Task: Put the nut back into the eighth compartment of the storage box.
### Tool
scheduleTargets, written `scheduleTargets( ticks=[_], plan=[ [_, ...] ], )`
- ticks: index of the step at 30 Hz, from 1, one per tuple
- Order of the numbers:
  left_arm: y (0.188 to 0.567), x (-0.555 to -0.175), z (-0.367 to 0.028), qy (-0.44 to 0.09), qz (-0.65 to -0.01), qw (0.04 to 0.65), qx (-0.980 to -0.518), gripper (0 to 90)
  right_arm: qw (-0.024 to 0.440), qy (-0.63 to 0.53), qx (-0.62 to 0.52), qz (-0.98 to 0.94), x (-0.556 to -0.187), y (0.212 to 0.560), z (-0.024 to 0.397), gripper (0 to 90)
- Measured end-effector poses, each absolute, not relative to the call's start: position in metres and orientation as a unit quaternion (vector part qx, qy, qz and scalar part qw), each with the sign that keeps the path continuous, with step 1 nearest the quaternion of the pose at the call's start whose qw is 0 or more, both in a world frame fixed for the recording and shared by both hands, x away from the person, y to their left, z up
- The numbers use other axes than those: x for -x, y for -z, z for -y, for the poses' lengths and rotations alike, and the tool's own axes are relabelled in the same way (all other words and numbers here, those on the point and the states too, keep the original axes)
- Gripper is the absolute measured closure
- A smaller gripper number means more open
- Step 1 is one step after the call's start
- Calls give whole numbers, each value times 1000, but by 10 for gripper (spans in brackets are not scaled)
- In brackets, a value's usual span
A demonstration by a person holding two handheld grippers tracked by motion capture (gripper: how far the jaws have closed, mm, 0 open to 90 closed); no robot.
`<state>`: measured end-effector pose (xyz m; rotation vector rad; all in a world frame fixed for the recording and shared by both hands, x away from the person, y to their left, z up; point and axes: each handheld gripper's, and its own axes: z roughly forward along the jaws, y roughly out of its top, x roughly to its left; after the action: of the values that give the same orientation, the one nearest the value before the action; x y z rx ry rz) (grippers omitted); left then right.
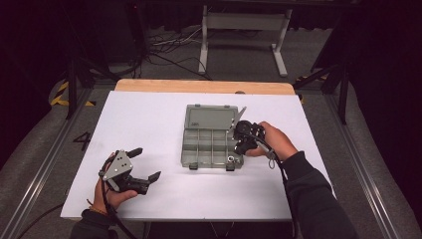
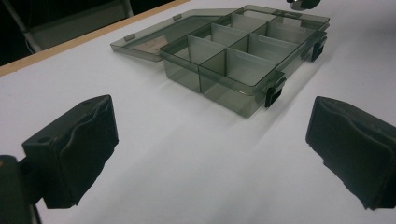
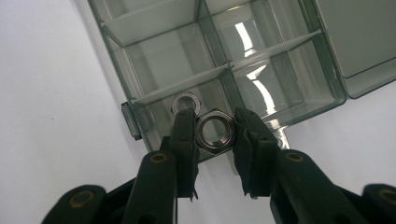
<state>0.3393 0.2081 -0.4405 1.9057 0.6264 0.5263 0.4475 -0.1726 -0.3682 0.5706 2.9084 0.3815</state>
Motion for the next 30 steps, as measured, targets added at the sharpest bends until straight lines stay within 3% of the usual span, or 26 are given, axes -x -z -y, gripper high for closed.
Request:
scheduleTargets(
  ticks=[30],
  plan=[
    [441,-339,-208,-218,-260,508,-792,28,81,-147,-203,-965,-445,371,180,648]
  ],
)
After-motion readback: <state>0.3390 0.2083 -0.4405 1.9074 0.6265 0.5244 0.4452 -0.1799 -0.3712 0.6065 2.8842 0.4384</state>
